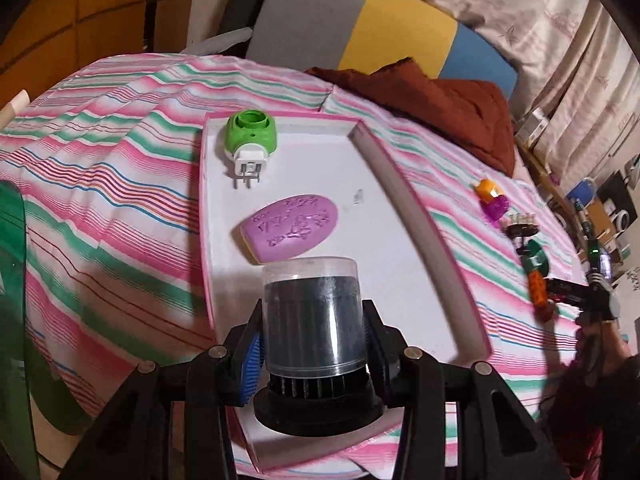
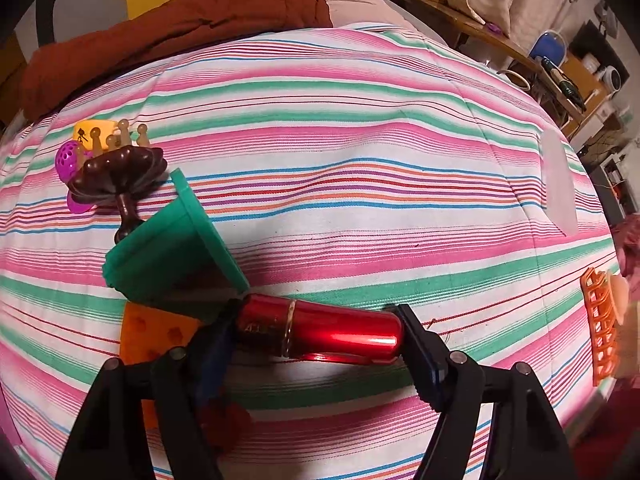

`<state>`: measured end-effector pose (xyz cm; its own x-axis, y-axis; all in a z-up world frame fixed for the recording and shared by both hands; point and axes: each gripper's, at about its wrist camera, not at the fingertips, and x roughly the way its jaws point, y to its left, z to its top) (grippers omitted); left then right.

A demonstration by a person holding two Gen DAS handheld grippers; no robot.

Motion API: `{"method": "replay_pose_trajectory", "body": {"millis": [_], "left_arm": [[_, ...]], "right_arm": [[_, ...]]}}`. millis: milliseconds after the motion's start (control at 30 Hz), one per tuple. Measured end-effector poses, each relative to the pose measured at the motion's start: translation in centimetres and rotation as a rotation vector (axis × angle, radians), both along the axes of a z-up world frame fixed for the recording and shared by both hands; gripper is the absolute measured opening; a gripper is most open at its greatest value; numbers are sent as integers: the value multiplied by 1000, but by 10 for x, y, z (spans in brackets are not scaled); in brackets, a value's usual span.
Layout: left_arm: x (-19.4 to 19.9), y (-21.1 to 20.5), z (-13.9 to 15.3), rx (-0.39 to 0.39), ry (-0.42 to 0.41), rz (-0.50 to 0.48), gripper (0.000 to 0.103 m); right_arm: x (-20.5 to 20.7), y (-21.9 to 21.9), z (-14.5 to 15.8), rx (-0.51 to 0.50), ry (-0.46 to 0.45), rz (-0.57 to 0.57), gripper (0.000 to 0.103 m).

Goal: Organize rigid objects
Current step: 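Carry the black container to the tray beside the purple soap with the left gripper, then lower the black container onto the tray and open the left gripper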

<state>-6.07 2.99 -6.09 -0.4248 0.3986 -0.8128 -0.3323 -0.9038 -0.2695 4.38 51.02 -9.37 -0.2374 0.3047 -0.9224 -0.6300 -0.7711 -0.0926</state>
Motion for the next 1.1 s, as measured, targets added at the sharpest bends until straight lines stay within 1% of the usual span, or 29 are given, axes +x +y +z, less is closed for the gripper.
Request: {"method": "replay_pose_trajectory", "body": {"millis": [67,133,167,300,433,633,767,967,1100], "left_arm": [[-4,1,-5,-9,-6,10,44],[-7,5,-10,-54,-2,12,44],[-9,6,-11,-60,-5,12,44],[-14,6,-17,-50,-8,36,45],[-18,9,-17,-86,31,48,45],[-21,8,-17,-99,45,48,45],[-18,5,-13,-99,46,50,45],[-9,4,2,-92,100,54,45],[-5,1,13,-82,117,63,45]], "right_arm": [[0,0,0,1,0,0,75],[0,-2,1,6,-2,2,75],[-1,-2,1,8,-3,3,75],[-1,-2,1,9,-3,3,75],[-2,-2,1,8,-2,2,75],[-2,0,0,9,-2,1,75],[-2,0,0,9,-2,2,75],[-3,3,-2,12,-3,4,75],[-4,5,-1,19,-5,5,75]]}}
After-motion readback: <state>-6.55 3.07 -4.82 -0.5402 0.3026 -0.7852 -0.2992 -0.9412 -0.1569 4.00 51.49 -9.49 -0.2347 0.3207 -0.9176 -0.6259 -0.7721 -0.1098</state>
